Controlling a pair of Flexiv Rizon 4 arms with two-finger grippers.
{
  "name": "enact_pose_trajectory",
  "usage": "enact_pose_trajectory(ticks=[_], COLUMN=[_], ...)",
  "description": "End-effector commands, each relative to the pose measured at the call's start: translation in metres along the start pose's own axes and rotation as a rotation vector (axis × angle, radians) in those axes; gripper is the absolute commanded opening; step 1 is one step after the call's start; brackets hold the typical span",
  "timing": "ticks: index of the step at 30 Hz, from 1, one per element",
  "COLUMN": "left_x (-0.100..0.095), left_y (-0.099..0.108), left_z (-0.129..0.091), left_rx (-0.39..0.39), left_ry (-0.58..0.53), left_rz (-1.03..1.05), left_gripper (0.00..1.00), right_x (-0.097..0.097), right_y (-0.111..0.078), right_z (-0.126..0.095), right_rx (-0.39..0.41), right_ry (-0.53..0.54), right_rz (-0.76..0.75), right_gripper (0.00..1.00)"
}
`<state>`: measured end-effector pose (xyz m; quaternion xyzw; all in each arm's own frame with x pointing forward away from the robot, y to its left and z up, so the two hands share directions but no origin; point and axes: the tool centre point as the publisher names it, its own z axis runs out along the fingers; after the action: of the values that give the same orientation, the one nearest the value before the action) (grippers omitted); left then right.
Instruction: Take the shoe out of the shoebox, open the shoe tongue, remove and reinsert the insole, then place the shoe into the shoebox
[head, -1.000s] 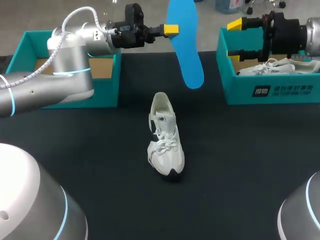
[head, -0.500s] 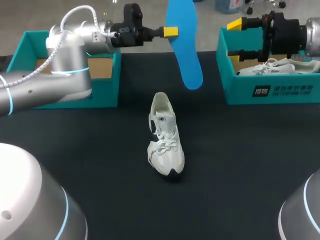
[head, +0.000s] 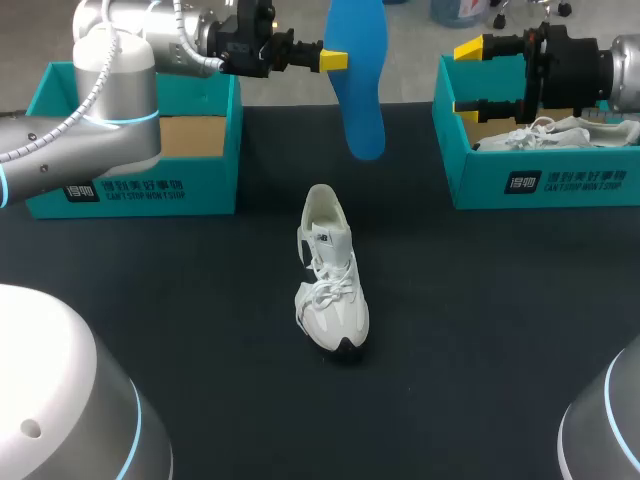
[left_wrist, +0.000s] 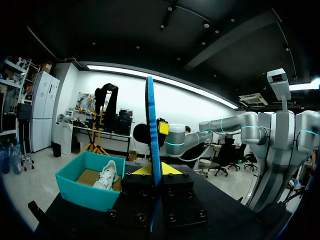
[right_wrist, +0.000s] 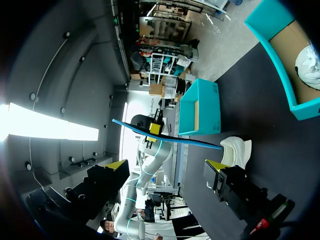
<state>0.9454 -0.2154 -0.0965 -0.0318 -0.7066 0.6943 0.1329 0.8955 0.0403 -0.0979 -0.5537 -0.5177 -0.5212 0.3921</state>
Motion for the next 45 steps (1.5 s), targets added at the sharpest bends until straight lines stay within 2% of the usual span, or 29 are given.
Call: enact_pose_trajectory(ticks=[1, 3, 5, 21, 22, 24, 25, 29, 33, 36, 39, 40, 45], left_x=[0.0031, 0.0015, 0.0004, 0.0003, -0.0004, -0.0007, -0.0007, 0.0005, 0.0030, 0.0028, 0.0027, 0.0013, 0.0013], left_y=[-0.0071, -0.0087, -0.0095, -0.0104, -0.0110, -0.0111, -0.0102, -0.0072, -0.0062, -0.0057, -0.0055, -0.0047, -0.0047], left_z=[-0.0027, -0.0026, -0.0026, -0.0025, -0.0036, -0.0040, -0.0049, -0.0034, -0.0017, -0.0020, -0.0040, -0.0049, -0.0049], left_rx=[-0.097, -0.062, 0.024, 0.022, -0.018, -0.029, -0.073, -0.163, -0.159, -0.149, -0.177, -0.187, -0.187], left_ry=[-0.111, -0.136, -0.130, -0.138, -0.142, -0.134, -0.136, -0.113, -0.098, -0.141, -0.163, -0.192, -0.192], left_rz=[0.554, 0.610, 0.631, 0.660, 0.714, 0.808, 0.857, 1.068, 1.250, 1.424, 1.566, 1.548, 1.548], left_gripper=[0.00, 0.00, 0.00, 0.00, 0.00, 0.00, 0.00, 0.00, 0.00, 0.00, 0.00, 0.00, 0.00], right_x=[-0.0002, -0.0002, -0.0002, -0.0002, -0.0002, -0.0002, -0.0002, -0.0002, -0.0002, -0.0002, -0.0002, -0.0002, -0.0002], right_y=[0.0005, 0.0005, 0.0005, 0.0005, 0.0005, 0.0005, 0.0005, 0.0005, 0.0005, 0.0005, 0.0005, 0.0005, 0.0005], right_z=[0.0009, 0.0009, 0.0009, 0.0009, 0.0009, 0.0009, 0.0009, 0.0009, 0.0009, 0.0009, 0.0009, 0.0009, 0.0009], right_rx=[0.000, 0.000, 0.000, 0.000, 0.000, 0.000, 0.000, 0.000, 0.000, 0.000, 0.000, 0.000, 0.000], right_ry=[-0.001, -0.001, -0.001, -0.001, -0.001, -0.001, -0.001, -0.001, -0.001, -0.001, -0.001, -0.001, -0.001], right_rz=[0.000, 0.000, 0.000, 0.000, 0.000, 0.000, 0.000, 0.000, 0.000, 0.000, 0.000, 0.000, 0.000], right_gripper=[1.00, 1.00, 1.00, 1.00, 1.00, 1.00, 1.00, 1.00, 1.00, 1.00, 1.00, 1.00, 1.00])
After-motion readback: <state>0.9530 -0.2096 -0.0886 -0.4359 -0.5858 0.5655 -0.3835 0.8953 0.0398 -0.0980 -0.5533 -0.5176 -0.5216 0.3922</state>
